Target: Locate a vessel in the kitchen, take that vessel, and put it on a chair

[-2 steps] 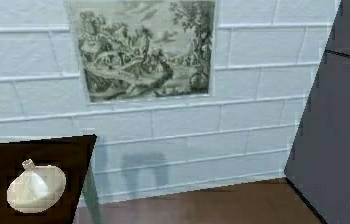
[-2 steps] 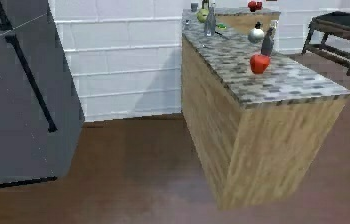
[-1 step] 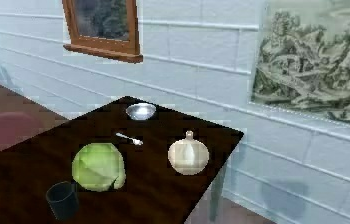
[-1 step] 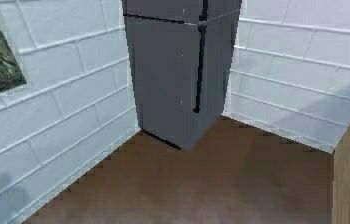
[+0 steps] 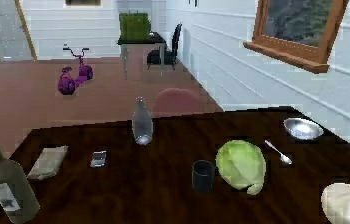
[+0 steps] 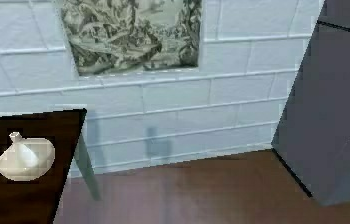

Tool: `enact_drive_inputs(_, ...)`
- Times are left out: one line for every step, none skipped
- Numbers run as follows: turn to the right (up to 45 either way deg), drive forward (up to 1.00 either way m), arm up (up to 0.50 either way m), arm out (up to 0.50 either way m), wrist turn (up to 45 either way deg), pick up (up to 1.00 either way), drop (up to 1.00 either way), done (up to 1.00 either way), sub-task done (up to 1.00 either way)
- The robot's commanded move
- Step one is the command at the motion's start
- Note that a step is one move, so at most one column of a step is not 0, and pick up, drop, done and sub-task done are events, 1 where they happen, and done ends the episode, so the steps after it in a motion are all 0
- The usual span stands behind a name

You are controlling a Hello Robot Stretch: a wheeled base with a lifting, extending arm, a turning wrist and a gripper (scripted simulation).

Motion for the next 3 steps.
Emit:
enact_drive_inputs(-45.0, 0.00, 0.00, 0.00, 0.0, 0.00, 0.00, 0.00, 0.00)
enact_drive_inputs(-30.0, 0.00, 0.00, 0.00, 0.0, 0.00, 0.00, 0.00, 0.00)
enact_drive_inputs(0.0, 0.00, 0.50, 0.00, 0.0, 0.00, 0.00, 0.00, 0.00)
